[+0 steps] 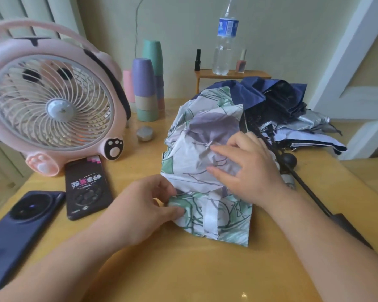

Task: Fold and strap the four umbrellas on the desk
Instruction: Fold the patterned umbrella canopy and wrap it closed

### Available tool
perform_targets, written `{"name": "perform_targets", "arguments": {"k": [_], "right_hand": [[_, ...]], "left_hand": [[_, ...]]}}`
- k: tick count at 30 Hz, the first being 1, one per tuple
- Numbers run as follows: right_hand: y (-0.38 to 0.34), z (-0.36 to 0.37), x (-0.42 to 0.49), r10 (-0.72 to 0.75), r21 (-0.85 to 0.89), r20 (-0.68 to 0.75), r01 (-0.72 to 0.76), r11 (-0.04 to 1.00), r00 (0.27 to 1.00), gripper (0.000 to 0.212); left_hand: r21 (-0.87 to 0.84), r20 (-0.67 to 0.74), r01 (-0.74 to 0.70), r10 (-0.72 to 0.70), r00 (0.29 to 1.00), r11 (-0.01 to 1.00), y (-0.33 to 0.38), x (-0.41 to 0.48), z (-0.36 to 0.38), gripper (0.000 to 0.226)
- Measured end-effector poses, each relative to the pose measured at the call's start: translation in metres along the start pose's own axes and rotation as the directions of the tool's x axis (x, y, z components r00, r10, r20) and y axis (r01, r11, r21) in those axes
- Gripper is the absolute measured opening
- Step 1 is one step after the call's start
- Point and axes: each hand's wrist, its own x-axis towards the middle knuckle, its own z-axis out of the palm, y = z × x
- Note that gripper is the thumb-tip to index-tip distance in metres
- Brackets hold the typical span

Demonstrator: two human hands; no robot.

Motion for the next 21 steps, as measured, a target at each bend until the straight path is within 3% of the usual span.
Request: {"name": "perform_targets", "arguments": {"k": [4, 7, 11, 14, 16, 19, 21], "right_hand": [[-0.005, 0.014, 0.002, -0.071, -0.033, 0.17, 0.078, 0.996, 0.983, 0.055], [0.01, 0.031, 0.02, -0.014, -0.074, 0.238, 0.032, 0.997, 0.971, 0.049], [0.038, 0.044, 0.04, 0.191, -0.044, 0.162, -0.186, 0.982, 0.968, 0.049], [0.045, 0.047, 0.033, 0.258, -0.043, 0.112, -0.255, 0.966, 0.96, 0.043], [0.044, 0.046, 0.029, 0.249, -0.034, 0.113, -0.246, 0.969, 0.962, 0.036], [0.038, 0.042, 0.025, 0.247, 0.03, 0.073, -0.25, 0.968, 0.966, 0.035], [0.036, 0.037, 0.024, 0.239, 0.051, 0.001, -0.239, 0.97, 0.971, 0.035]], "left_hand": [[-0.132, 0.013, -0.073, 0.075, 0.997, 0.989, -0.001, -0.004, -0.005, 0.025], [-0.139, 0.044, -0.126, 0.133, 0.99, 0.982, -0.005, -0.003, -0.01, 0.028], [-0.135, 0.185, -0.142, 0.166, 0.969, 0.981, -0.014, 0.003, -0.02, 0.031], [-0.226, 0.318, -0.062, 0.134, 0.938, 0.972, -0.014, 0.003, -0.024, 0.026], [-0.28, 0.252, -0.026, 0.099, 0.963, 0.96, -0.014, 0.005, -0.019, 0.028], [-0.14, -0.012, -0.052, 0.051, 0.999, 0.989, -0.014, 0.008, -0.011, 0.027], [-0.185, -0.051, -0.015, 0.006, 0.999, 0.983, -0.015, 0.008, -0.007, 0.03]]}}
